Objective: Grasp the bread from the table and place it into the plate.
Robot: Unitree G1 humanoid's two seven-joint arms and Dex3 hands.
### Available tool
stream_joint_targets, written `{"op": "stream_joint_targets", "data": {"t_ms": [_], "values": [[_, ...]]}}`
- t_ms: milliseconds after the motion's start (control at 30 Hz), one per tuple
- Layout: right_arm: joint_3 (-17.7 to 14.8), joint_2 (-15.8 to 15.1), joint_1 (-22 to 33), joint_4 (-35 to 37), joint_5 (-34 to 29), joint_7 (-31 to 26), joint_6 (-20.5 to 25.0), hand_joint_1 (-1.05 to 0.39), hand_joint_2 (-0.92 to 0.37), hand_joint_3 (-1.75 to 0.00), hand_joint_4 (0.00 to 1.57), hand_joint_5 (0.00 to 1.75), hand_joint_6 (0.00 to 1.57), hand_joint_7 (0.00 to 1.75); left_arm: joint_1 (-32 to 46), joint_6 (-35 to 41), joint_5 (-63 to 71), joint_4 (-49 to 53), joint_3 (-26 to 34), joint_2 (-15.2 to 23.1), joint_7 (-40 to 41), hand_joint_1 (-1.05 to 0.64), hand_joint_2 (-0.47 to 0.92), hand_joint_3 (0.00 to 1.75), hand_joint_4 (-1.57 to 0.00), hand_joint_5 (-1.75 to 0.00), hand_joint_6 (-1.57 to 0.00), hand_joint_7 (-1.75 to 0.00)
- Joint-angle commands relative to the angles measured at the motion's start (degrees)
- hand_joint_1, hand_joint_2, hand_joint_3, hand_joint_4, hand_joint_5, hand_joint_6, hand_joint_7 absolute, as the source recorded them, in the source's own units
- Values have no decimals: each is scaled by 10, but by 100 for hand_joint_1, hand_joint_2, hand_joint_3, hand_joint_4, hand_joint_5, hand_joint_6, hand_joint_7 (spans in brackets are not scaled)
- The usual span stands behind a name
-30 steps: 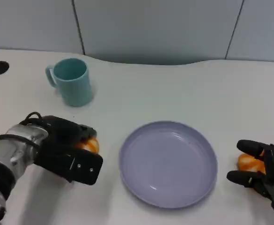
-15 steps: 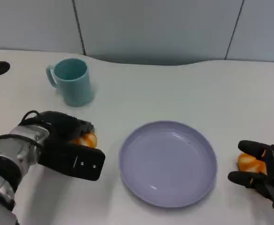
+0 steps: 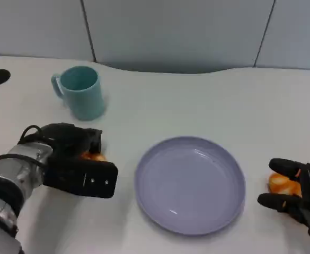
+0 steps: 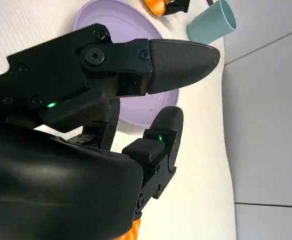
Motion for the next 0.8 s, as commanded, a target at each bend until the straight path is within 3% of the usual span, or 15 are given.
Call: {"op": "stream_joint_targets", "data": {"t_ms": [33,367,533,633,800], "values": [[-6,-4,1,-10,2,-1,-4,-36,-92,-45,47,100,46,72,17,-15,-28,3,22,1,15,-17,92,26,-64,-175,-48,-175],[-5,-1,-3,-7,2,-4,-2,-36,-92,-45,47,101,47,74,34,-63,-76,-3,65,11,34,-15,92,33,-61,-175,-49,-175],[-5,-1,-5,-4,2,-2,-3,-35,-92,-45,47,101,46,74,48,-96,-143,-31,126,25,-4,-12,89,28,-58,-175,-49,-175],[-5,-3,-8,0,0,-1,-4,-36,-92,-45,47,102,46,74,57,-122,-174,-56,154,38,-22,-11,83,22,-68,-175,-51,-175],[-6,-2,-10,1,1,-2,-2,-36,-92,-44,47,102,46,74,61,-170,-195,-116,170,61,-58,-11,84,19,-66,-175,-47,-175]]}}
